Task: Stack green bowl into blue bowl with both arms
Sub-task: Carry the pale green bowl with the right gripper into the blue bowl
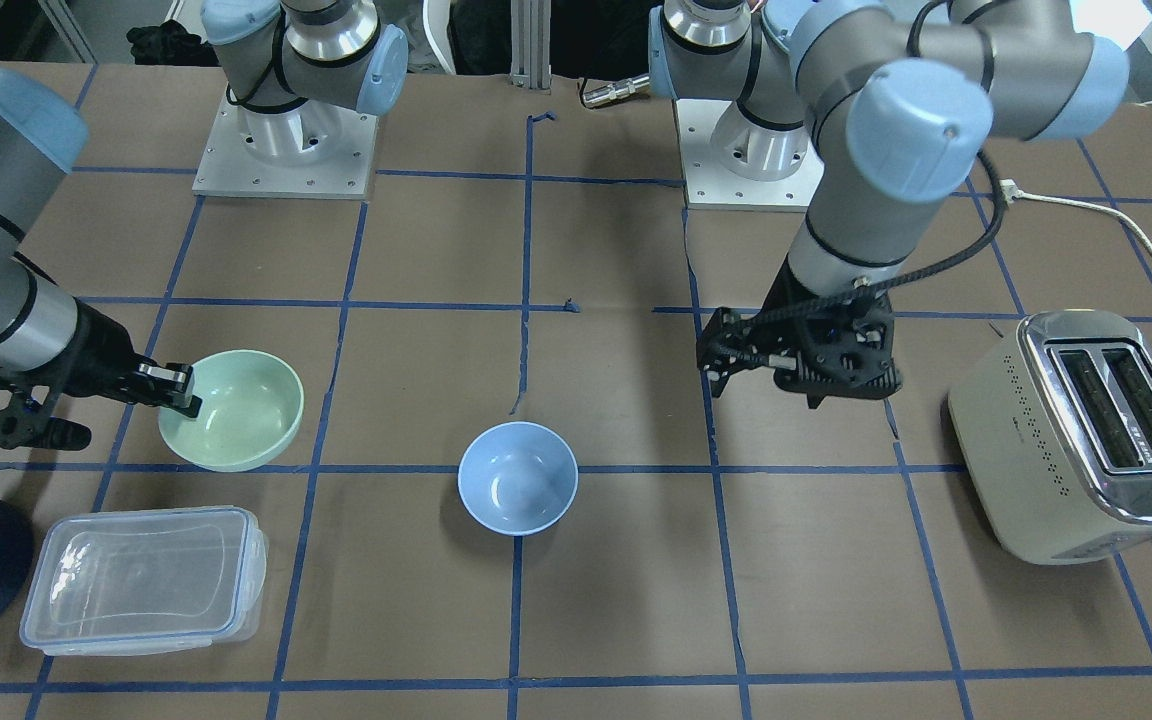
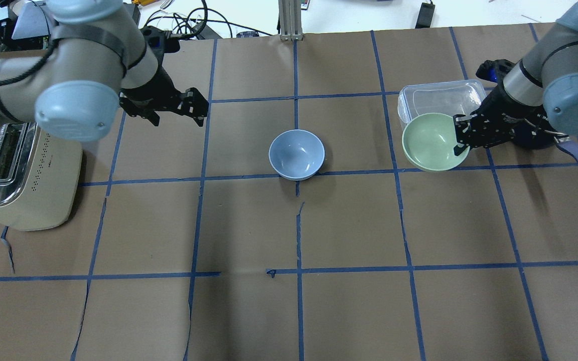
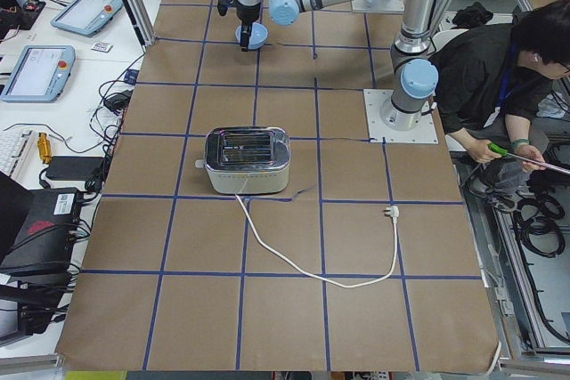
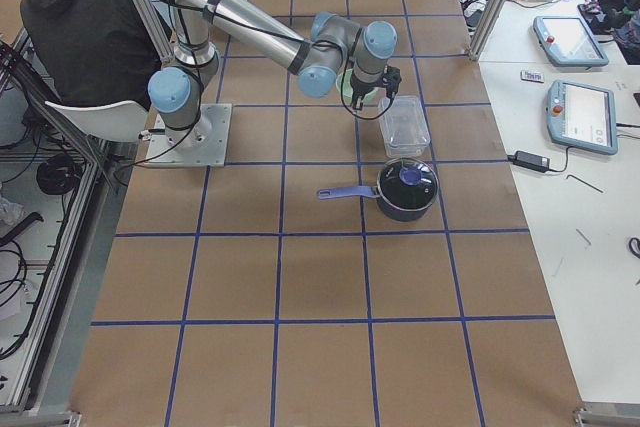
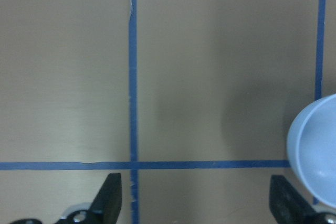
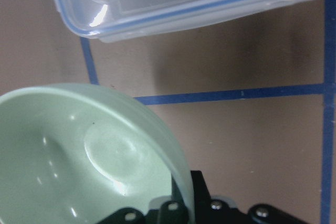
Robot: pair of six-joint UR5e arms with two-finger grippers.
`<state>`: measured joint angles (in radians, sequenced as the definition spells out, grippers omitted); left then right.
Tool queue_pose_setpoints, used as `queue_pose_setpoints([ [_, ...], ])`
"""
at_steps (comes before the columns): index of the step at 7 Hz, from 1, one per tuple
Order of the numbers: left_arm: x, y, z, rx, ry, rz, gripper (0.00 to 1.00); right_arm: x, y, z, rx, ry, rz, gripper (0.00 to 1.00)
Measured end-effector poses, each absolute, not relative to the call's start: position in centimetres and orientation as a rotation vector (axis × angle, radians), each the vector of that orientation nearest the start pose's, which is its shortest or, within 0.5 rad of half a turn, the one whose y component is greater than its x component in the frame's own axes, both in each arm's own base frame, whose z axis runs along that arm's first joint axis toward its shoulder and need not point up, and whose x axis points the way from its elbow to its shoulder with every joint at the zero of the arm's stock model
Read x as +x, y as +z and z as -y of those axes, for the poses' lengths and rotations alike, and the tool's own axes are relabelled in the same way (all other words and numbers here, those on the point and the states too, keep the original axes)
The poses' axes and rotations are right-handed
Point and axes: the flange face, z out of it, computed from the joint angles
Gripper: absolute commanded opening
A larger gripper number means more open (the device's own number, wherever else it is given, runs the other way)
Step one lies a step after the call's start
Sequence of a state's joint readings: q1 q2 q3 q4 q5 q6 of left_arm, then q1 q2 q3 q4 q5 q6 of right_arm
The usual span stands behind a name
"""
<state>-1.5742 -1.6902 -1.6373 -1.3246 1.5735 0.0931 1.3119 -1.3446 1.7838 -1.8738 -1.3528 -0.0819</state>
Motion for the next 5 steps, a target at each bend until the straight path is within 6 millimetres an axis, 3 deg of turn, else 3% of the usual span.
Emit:
queue_pose_setpoints([
  [1,-13.1,46.3,52.6,0.179,-0.098,-3.114,1.00,6.0,30.9,56.5,0.368,0.132,-2.879,0.00],
  [2,-12.9,49.4,51.5,0.188,-0.134,-3.101,1.00,10.0,31.1,56.9,0.451,0.140,-2.869,0.00],
  [3,-12.8,50.9,50.8,0.183,-0.152,-3.094,1.00,13.5,30.8,57.2,0.542,0.165,-2.851,0.00],
  [5,-12.7,51.0,50.4,0.171,-0.126,-3.097,1.00,19.5,29.2,57.8,0.665,0.197,-2.774,0.00],
])
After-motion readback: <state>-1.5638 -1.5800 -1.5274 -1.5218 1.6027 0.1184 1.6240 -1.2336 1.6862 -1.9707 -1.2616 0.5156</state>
